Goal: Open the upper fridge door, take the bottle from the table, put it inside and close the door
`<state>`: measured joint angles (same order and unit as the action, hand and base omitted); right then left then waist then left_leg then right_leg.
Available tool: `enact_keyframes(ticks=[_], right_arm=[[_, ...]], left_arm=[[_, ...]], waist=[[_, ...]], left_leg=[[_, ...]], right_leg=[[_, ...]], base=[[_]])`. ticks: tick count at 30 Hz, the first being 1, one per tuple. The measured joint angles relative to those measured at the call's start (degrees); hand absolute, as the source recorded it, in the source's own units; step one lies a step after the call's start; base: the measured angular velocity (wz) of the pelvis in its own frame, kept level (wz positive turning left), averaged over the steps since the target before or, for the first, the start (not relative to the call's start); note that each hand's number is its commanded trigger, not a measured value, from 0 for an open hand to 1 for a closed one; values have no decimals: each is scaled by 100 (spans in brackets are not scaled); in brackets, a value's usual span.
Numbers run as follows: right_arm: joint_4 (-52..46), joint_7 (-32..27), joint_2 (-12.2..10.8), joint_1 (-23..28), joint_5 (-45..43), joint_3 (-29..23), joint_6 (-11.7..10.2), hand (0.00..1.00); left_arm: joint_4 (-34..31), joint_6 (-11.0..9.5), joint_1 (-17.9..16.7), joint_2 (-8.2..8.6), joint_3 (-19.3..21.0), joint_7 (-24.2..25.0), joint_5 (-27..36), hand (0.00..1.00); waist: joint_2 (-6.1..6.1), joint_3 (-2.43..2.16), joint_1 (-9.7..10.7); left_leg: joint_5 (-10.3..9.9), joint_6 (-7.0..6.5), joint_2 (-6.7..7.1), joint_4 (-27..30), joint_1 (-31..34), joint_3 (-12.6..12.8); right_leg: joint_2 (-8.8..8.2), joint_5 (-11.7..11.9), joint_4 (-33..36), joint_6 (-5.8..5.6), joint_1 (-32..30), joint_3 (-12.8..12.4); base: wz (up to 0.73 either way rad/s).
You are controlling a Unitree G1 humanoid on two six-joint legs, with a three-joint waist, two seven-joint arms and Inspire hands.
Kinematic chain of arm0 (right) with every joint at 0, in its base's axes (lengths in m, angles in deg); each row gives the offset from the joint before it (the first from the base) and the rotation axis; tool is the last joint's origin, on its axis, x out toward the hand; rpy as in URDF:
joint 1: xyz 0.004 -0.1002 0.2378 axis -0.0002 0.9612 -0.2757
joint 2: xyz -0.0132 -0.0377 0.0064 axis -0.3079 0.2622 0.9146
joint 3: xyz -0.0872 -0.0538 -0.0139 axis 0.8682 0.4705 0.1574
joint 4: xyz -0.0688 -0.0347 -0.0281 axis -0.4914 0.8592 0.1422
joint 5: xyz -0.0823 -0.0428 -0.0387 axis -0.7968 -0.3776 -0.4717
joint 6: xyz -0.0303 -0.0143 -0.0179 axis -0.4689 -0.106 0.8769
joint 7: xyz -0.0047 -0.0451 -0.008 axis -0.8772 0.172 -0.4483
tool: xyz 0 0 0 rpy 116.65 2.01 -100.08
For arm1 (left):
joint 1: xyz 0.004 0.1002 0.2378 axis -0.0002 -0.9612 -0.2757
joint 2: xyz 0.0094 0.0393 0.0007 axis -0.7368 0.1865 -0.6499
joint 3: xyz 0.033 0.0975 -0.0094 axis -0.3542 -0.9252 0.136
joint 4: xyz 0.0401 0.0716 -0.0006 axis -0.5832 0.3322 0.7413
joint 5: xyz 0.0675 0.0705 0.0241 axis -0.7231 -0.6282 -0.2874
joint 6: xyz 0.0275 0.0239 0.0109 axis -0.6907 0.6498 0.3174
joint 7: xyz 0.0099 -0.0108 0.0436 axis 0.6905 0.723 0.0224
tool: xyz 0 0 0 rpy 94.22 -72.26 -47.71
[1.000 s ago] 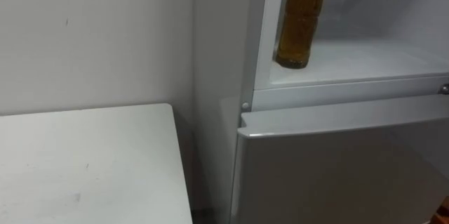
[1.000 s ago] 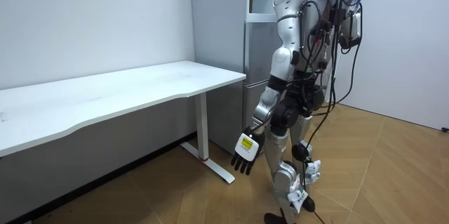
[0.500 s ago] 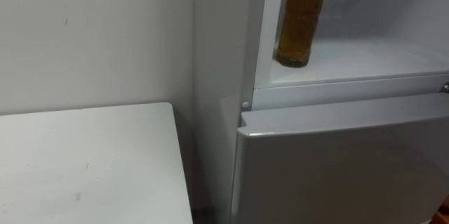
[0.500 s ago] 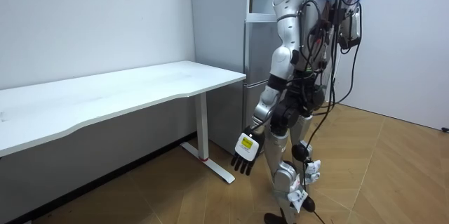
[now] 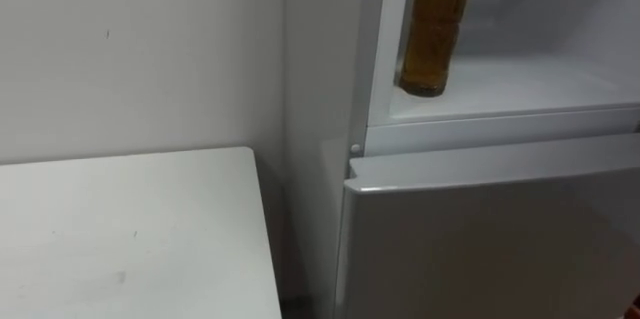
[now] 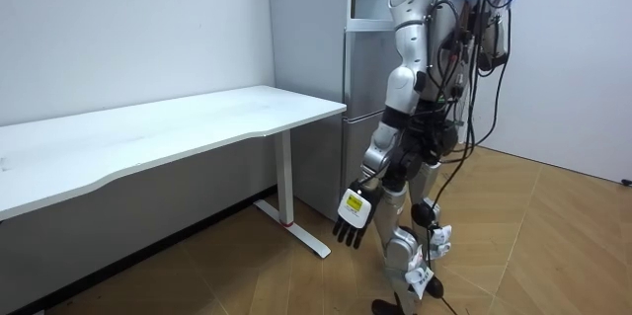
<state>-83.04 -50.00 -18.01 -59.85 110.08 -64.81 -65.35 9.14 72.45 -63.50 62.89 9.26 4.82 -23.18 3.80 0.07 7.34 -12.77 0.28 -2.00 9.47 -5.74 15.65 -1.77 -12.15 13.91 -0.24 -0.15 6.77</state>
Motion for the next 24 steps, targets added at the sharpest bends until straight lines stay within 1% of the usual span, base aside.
enact_keyframes(ticks=[2,6,9,10,13,16,22,24], right_arm=[[-24,59,-1,-19,0,138,0,0],[-36,247,-4,-100,1,422,1,0],[-36,355,-10,-100,-39,658,1,0],[-36,381,-14,-100,-83,733,3,0],[-36,458,-14,-101,-139,930,3,0],[-41,513,-14,-109,-218,950,8,0],[-395,726,-14,-115,-219,1120,23,0],[-433,854,-14,-245,-219,1145,23,0]], left_arm=[[5,44,12,0,-79,-2,-1,0],[1,111,16,-59,-351,-5,5,0],[-19,126,20,-64,-450,-10,7,0],[-27,126,29,-64,-453,-11,6,0],[-23,135,40,-64,-494,-109,7,0],[-23,136,53,-66,-516,-113,1,0],[1,140,64,-62,-523,-110,4,0],[36,138,96,-62,-532,-110,4,0]], waist=[[0,1,-7],[-12,9,-6],[-28,23,-82],[-34,26,-134],[-38,27,-197],[-36,25,-301],[-36,23,-334],[-23,28,-340]], left_leg=[[0,0,-9,1,3,0],[0,1,-21,6,6,-1],[-1,3,-24,5,11,0],[-2,4,-24,3,11,3],[-2,5,-25,-3,18,2],[-2,5,-24,-5,18,2],[-1,7,-25,6,-5,4],[-1,7,-25,5,-38,6]], right_leg=[[0,9,-7,7,6,28],[0,15,-29,12,40,79],[3,15,-39,12,37,78],[4,15,-41,12,34,78],[4,14,-51,12,38,94],[1,14,-35,12,40,116],[3,14,-42,12,127,130],[3,14,-42,13,140,127]], base=[[0],[5],[1],[0],[2],[0],[3],[0]])
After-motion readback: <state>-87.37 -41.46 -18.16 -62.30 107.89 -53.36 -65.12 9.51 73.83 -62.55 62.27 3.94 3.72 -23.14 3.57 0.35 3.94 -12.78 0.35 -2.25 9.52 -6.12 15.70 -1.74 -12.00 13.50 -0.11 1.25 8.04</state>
